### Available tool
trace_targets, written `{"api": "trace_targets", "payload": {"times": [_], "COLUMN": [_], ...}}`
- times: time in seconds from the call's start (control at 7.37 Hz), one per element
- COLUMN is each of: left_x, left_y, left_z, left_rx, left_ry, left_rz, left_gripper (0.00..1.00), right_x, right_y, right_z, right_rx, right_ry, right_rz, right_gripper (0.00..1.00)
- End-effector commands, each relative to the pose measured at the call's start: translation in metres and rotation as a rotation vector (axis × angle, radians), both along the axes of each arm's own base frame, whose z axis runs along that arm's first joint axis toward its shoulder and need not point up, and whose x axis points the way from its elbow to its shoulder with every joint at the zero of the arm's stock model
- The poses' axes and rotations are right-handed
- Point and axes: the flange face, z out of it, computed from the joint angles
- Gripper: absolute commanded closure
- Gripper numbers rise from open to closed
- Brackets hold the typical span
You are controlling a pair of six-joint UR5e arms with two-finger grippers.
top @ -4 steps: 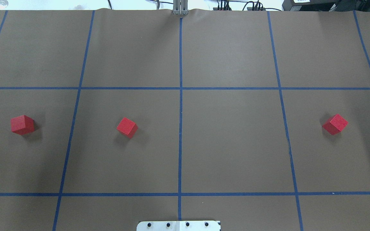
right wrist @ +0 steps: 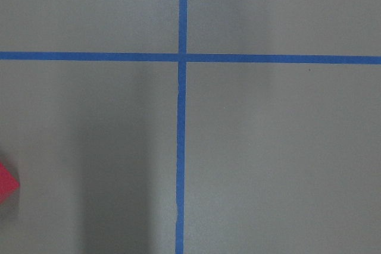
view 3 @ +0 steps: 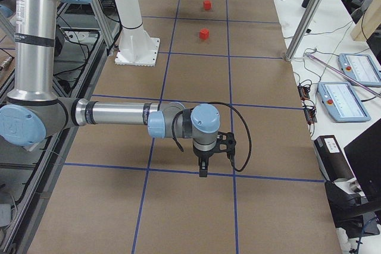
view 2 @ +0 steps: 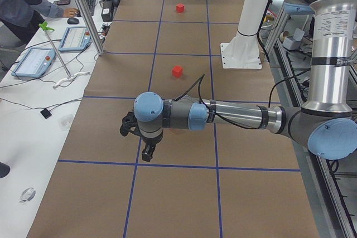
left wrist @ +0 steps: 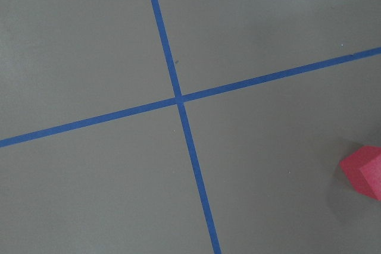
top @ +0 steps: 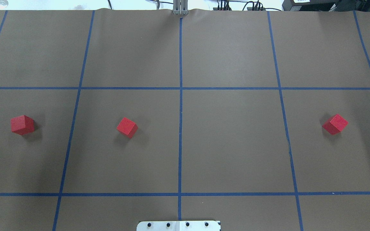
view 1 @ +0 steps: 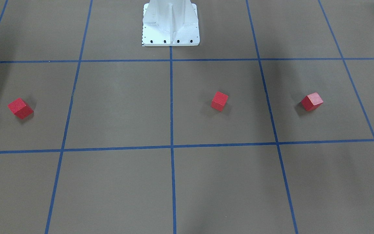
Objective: Form red blocks into L shape at center
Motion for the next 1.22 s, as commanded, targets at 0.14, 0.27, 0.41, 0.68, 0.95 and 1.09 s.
{"api": "trace_targets", "payload": {"times": [0.14, 0.27, 0.41, 0.68, 0.95, 1.09], "left_x": [-0.001, -0.001, 0.000, 0.001, 0.052, 0.101], "left_y": [-0.020, -0.033, -0.037, -0.037, -0.039, -0.044], "left_z": [-0.025, -0.046, -0.057, -0.075, -0.094, -0.107], "left_rx": [0.091, 0.233, 0.308, 0.381, 0.418, 0.401], "left_ry": [-0.003, -0.008, -0.003, 0.008, 0.067, 0.109], "left_rz": [-0.002, -0.003, -0.008, -0.044, -0.039, -0.004], "left_gripper": [0.00, 0.00, 0.00, 0.00, 0.00, 0.00], "right_x": [0.000, 0.000, 0.000, 0.000, -0.005, -0.005], "right_y": [-0.016, -0.017, -0.020, -0.024, -0.026, -0.030], "right_z": [-0.026, -0.028, -0.036, -0.044, -0.060, -0.073], "right_rx": [0.219, 0.253, 0.258, 0.271, 0.301, 0.352], "right_ry": [0.000, -0.005, -0.008, -0.008, -0.037, -0.045], "right_rz": [0.005, 0.007, 0.021, 0.027, 0.012, 0.026], "right_gripper": [0.00, 0.00, 0.00, 0.00, 0.00, 0.00]}}
